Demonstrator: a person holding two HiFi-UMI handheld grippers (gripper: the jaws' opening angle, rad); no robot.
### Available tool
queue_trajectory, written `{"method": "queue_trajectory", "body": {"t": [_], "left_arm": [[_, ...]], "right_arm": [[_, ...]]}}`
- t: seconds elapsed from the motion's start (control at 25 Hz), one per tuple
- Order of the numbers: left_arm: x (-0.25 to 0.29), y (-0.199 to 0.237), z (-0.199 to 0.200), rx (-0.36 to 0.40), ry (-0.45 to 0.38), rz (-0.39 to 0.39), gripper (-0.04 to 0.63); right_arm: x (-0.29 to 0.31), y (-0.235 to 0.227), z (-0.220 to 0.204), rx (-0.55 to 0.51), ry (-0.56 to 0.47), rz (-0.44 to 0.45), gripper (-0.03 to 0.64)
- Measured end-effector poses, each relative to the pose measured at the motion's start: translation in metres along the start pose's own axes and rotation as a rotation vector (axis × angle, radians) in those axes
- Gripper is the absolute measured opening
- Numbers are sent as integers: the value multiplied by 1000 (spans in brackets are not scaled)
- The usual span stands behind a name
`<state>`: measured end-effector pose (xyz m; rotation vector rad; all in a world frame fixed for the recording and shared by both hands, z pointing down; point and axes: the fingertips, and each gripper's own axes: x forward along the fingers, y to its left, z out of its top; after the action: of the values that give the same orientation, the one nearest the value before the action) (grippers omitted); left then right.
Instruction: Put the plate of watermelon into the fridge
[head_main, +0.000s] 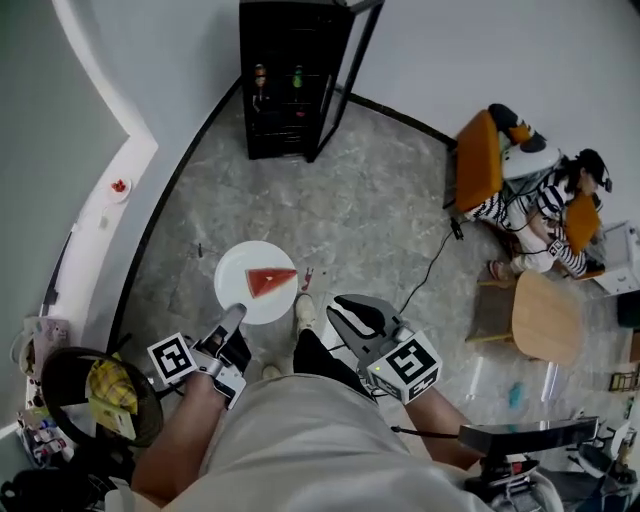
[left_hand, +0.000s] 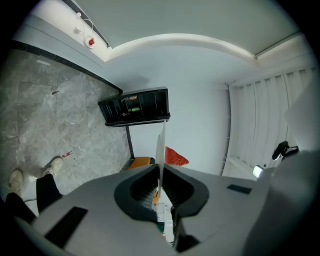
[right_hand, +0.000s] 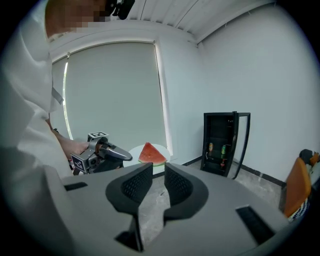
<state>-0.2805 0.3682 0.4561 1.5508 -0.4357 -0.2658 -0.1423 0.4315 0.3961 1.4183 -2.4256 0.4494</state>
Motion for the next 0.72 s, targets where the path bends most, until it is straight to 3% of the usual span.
{"method": "queue_trajectory", "body": {"t": [0.12,0.4,0.72], "left_arm": [[37,-7,25,13,-12,-7,27],[131,-28,77,-19,-31,-61,26],[210,-22,133,-64,-63,-56,26]], "right_arm": [[21,-38,21,-22,-18,1,100],[57,-119,67,-166,-56,40,118],[94,-203,73,-111,-29,19,118]]}}
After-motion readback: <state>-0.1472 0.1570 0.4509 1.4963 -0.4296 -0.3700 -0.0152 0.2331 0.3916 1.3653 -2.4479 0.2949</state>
